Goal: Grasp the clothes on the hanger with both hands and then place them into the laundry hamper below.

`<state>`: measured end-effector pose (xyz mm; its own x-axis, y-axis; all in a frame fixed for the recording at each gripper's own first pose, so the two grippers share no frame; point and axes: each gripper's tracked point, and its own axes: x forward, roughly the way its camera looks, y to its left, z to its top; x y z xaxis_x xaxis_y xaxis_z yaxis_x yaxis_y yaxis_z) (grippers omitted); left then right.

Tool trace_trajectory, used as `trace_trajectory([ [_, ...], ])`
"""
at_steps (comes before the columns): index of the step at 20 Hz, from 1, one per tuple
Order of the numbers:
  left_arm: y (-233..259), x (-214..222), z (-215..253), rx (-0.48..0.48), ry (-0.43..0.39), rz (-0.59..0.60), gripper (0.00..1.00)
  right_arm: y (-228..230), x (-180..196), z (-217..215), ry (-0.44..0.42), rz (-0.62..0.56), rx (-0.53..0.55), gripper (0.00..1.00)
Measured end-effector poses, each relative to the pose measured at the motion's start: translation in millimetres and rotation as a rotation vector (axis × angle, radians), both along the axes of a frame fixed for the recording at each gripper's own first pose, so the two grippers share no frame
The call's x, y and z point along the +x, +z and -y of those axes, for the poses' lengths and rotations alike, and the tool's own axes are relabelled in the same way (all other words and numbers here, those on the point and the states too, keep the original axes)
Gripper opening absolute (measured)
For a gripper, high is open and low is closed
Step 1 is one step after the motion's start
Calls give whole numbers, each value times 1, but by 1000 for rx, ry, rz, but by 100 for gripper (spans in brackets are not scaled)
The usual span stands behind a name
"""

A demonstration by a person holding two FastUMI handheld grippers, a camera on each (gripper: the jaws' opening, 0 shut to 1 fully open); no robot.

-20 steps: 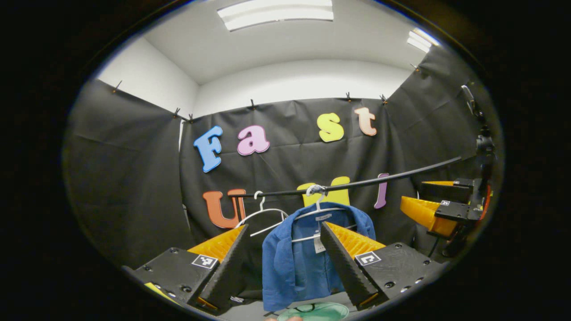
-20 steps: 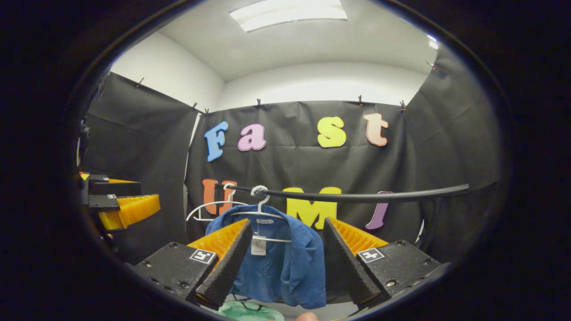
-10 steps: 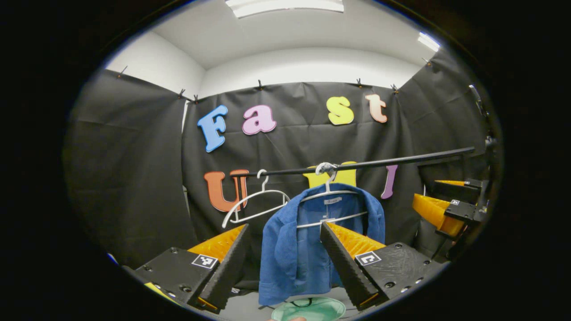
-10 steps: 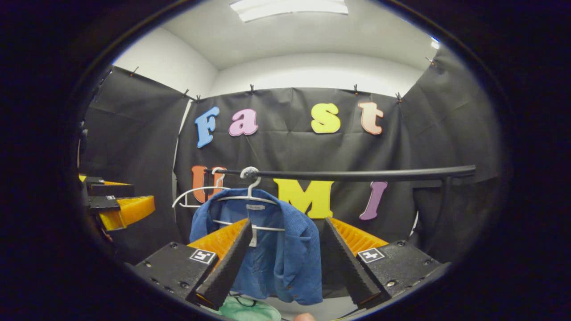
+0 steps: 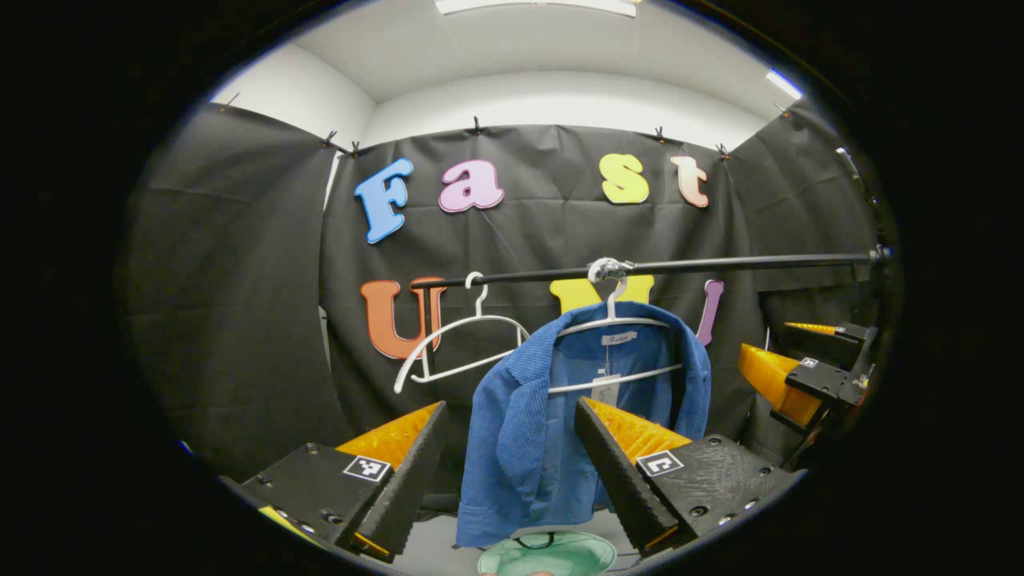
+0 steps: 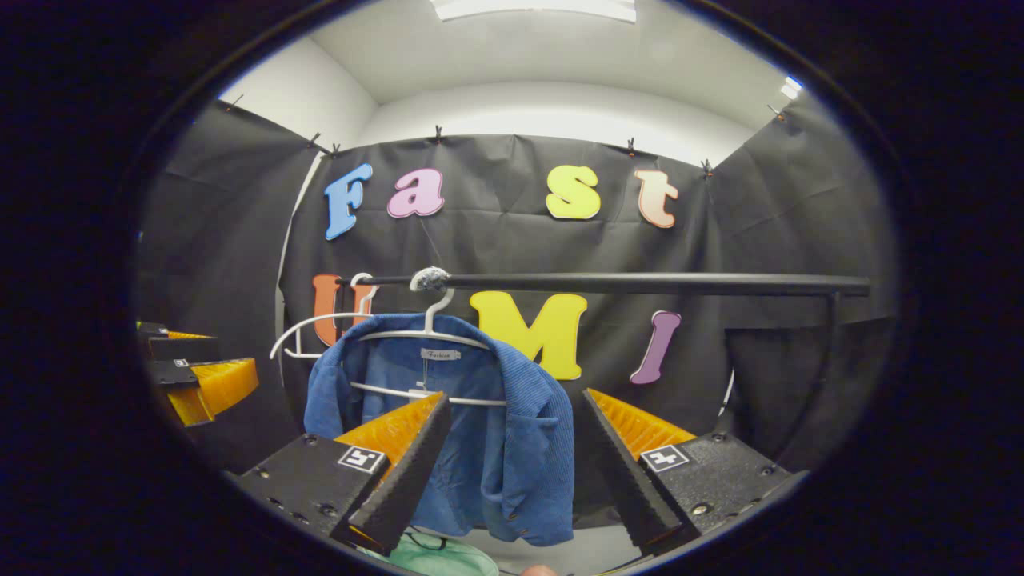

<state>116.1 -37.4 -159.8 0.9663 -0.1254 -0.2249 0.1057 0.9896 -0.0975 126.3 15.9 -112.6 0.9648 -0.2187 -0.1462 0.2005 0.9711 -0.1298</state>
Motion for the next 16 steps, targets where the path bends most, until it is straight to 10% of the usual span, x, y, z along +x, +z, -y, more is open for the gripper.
trace_trajectory([
  [16, -65, 78, 17, 14, 54, -52, 95, -71, 82, 37, -88, -117, -95, 90],
])
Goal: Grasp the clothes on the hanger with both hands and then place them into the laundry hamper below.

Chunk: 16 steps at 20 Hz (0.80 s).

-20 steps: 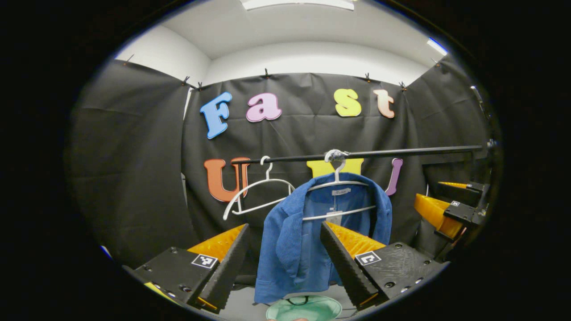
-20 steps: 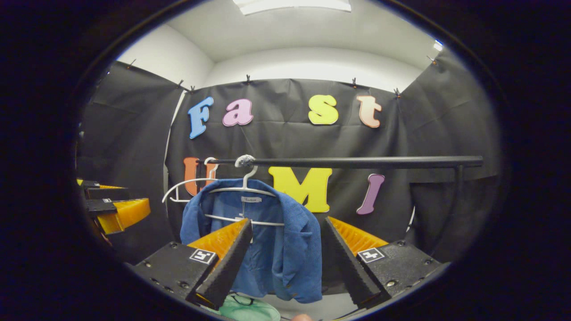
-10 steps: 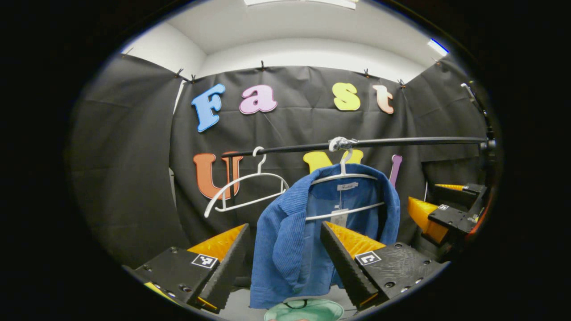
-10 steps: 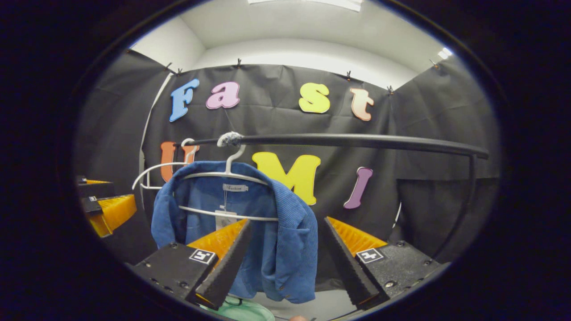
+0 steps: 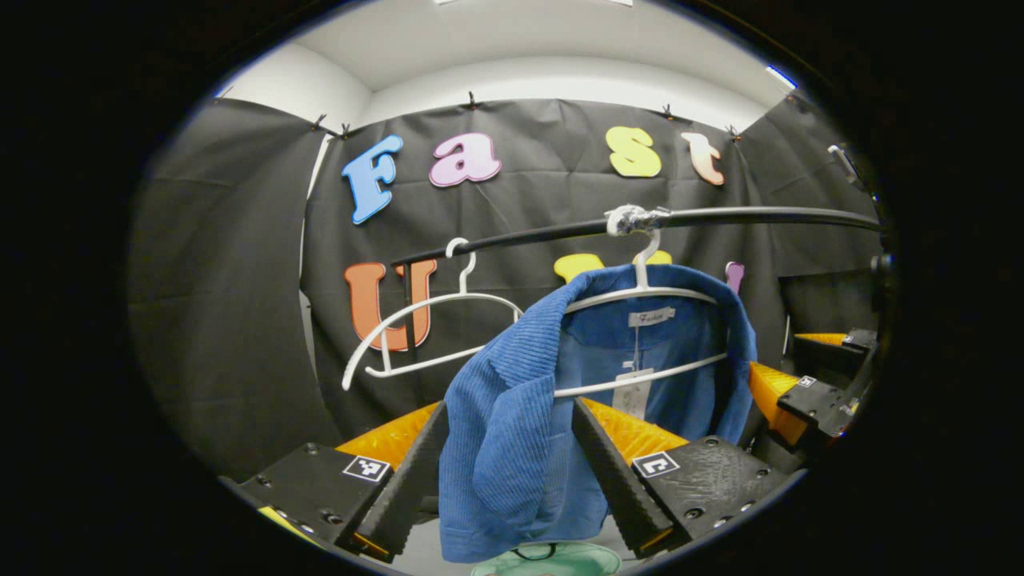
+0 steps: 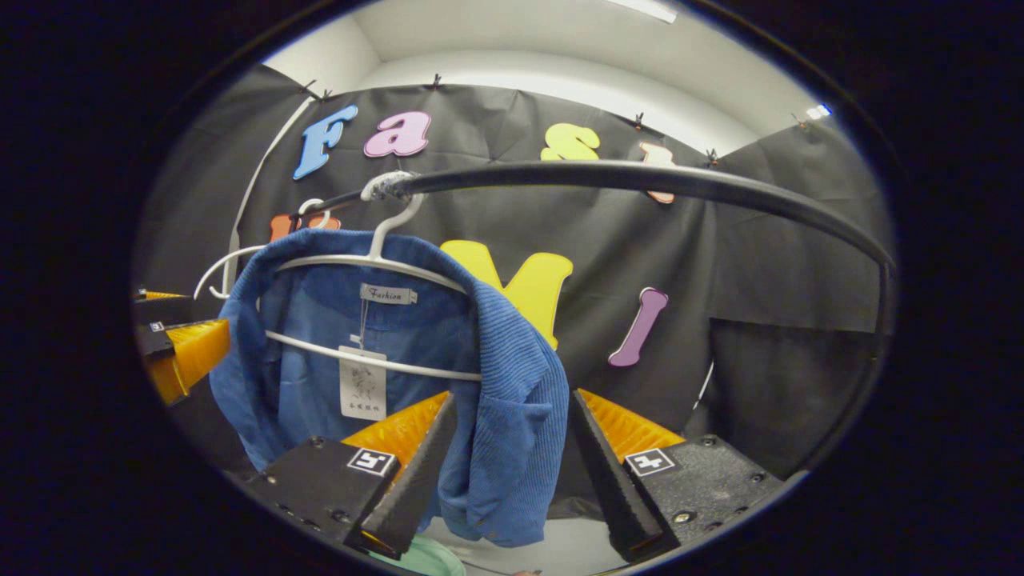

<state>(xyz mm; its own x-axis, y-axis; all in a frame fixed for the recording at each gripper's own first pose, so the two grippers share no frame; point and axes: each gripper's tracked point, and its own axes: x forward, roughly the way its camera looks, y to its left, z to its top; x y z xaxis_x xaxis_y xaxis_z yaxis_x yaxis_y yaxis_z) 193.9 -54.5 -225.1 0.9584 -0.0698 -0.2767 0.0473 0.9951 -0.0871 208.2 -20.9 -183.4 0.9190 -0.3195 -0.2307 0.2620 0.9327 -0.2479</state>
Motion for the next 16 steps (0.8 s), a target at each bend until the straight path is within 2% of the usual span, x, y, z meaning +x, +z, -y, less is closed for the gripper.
trace_trajectory([
  [5, -6, 20, 12, 24, 64, -21, 94, -13, 26, 6, 46, -13, -15, 85],
  [6, -10, 25, 12, 31, 71, -28, 93, -17, 29, 9, 49, -18, -25, 81],
  [7, -12, 26, 12, 37, 75, -31, 95, -18, 32, 13, 43, -20, -37, 84],
  [8, -12, 29, 11, 42, 81, -31, 95, -19, 34, 15, 42, -17, -47, 78],
  [9, -13, 32, 10, 44, 90, -35, 95, -20, 37, 16, 42, -14, -59, 81],
  [10, -16, 37, 9, 45, 94, -37, 93, -21, 40, 19, 41, -12, -74, 76],
  [12, -19, 42, 8, 50, 105, -48, 93, -21, 45, 23, 39, -7, -102, 77],
  [13, -22, 44, 8, 50, 108, -54, 84, -21, 46, 24, 38, -4, -112, 74],
  [14, -24, 44, 10, 49, 106, -62, 89, -22, 47, 26, 38, -3, -119, 72],
  [16, -33, 46, 12, 49, 103, -78, 71, -26, 48, 28, 38, -7, -135, 59],
])
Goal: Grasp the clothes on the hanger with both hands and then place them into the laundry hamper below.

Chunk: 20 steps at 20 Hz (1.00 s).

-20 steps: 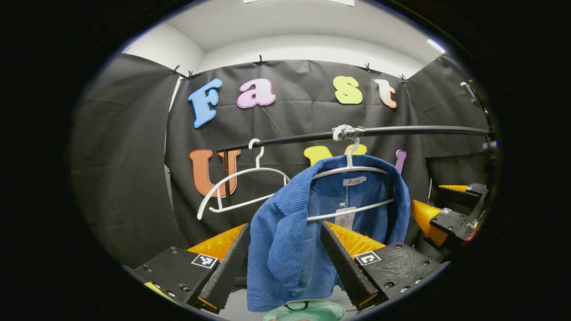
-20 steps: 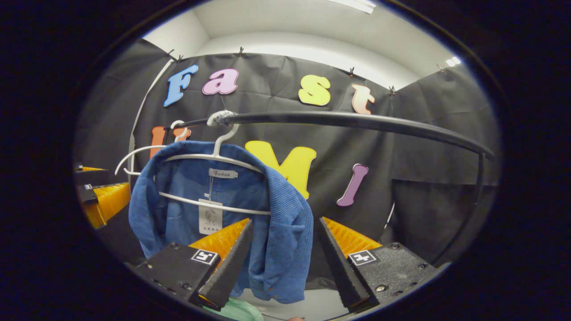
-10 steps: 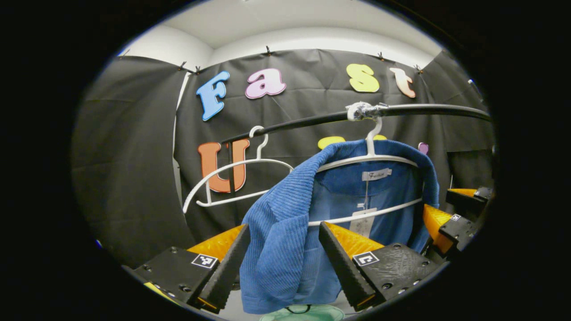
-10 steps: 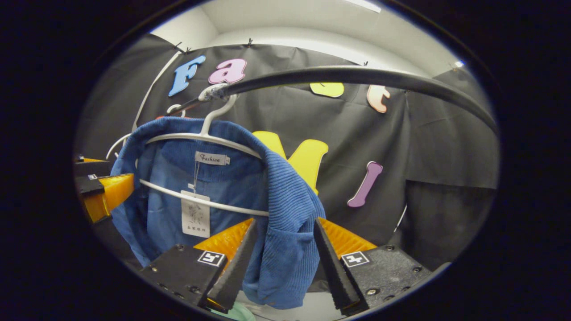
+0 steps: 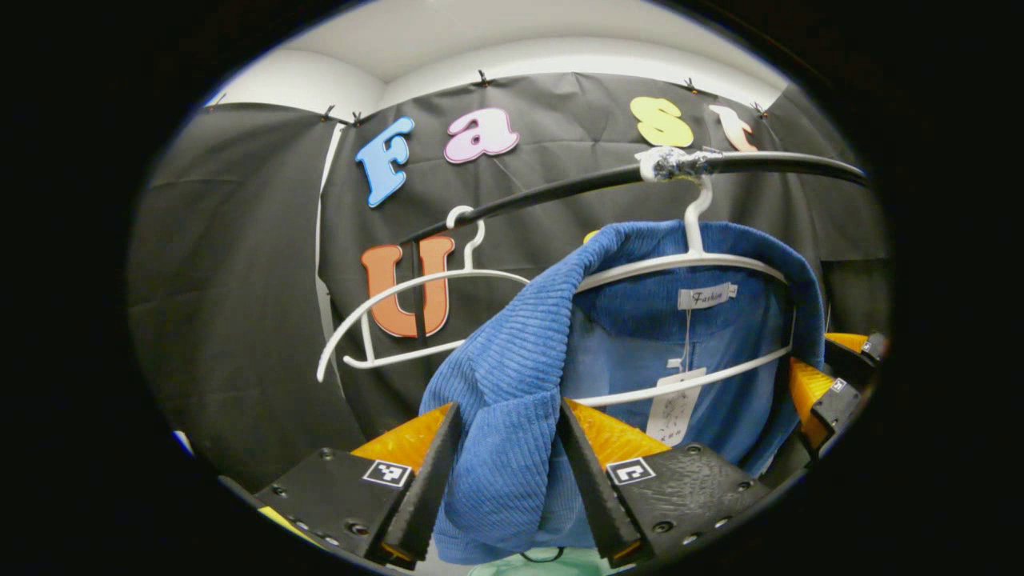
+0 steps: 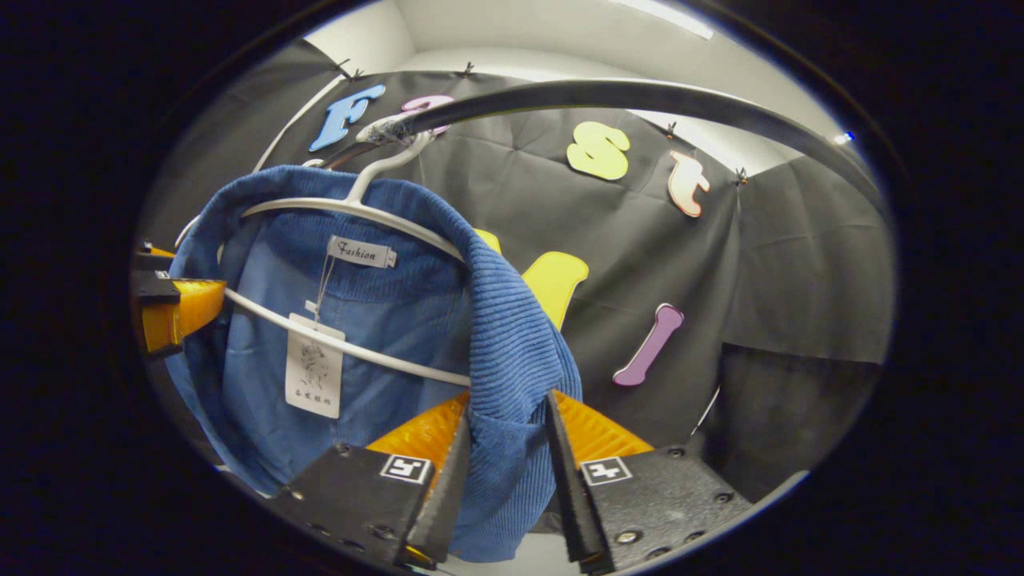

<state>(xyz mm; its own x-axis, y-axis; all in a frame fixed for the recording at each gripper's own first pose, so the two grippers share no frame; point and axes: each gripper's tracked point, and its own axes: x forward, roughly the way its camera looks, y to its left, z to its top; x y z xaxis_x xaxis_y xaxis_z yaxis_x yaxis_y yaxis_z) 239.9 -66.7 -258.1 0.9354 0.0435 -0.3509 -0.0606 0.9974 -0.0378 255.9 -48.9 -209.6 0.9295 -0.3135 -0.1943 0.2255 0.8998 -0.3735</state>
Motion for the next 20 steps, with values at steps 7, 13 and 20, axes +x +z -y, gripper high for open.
trace_trajectory([
  [7, -15, 4, -7, -45, 34, -41, 15, -13, -2, 10, -13, -15, -99, 38],
  [13, -3, -1, -10, -18, -46, -17, 6, -15, 0, 17, 9, -17, -81, 14],
  [20, 13, -1, -24, -43, -62, -1, 6, -11, -5, 20, 37, 2, 80, 8],
])
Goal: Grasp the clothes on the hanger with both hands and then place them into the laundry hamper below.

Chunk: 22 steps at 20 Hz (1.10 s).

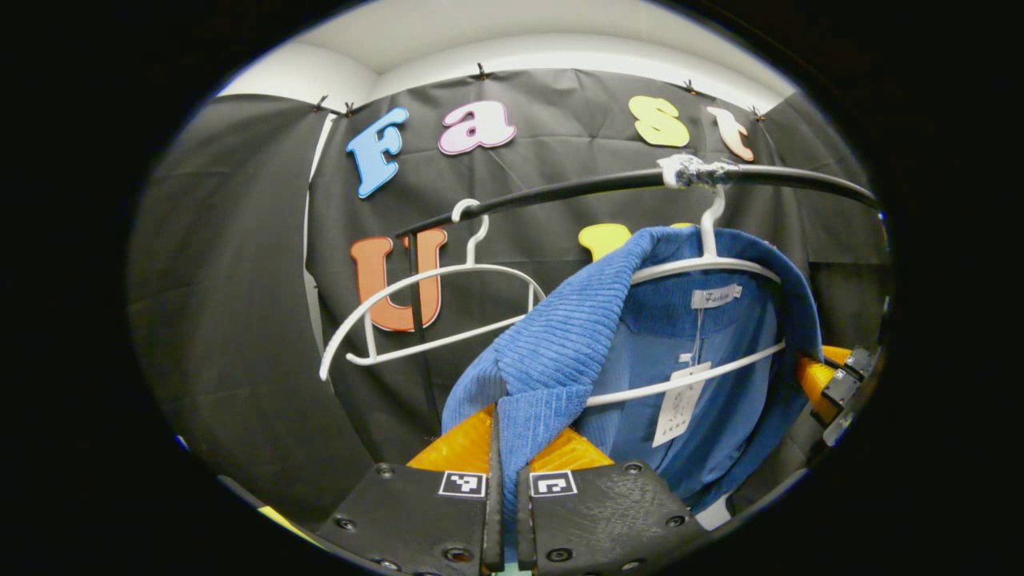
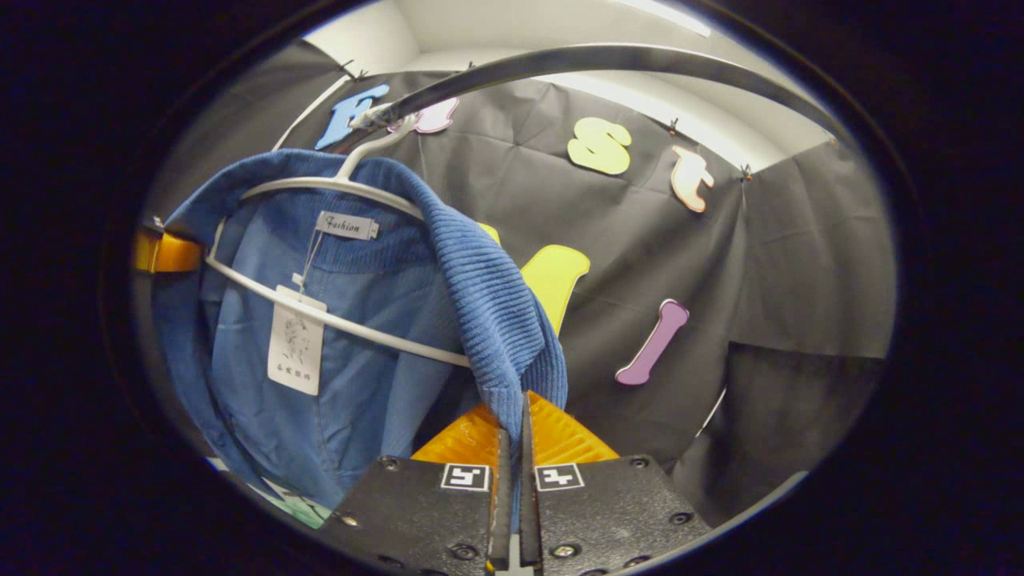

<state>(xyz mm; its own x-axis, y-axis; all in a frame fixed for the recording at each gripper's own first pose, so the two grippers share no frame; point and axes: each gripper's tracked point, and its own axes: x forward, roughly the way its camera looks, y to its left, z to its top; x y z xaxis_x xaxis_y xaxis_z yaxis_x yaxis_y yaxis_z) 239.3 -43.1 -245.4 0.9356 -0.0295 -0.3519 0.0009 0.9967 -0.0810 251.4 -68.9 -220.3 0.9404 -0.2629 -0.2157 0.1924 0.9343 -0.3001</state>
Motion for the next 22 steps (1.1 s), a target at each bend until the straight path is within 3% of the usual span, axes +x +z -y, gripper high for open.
trace_trajectory([
  [5, 20, 0, -13, 9, -2, 23, 6, 30, -6, 17, -51, 67, 15, 8],
  [17, 56, 25, -50, 74, -33, 66, 6, 70, 0, 41, -96, 168, -239, 7],
  [19, 61, 33, -57, 68, -48, 66, 10, 73, 1, 43, -100, 180, -299, 6],
  [22, 60, 42, -59, 38, -88, 44, 6, 79, 1, 45, -102, 196, -336, 4],
])
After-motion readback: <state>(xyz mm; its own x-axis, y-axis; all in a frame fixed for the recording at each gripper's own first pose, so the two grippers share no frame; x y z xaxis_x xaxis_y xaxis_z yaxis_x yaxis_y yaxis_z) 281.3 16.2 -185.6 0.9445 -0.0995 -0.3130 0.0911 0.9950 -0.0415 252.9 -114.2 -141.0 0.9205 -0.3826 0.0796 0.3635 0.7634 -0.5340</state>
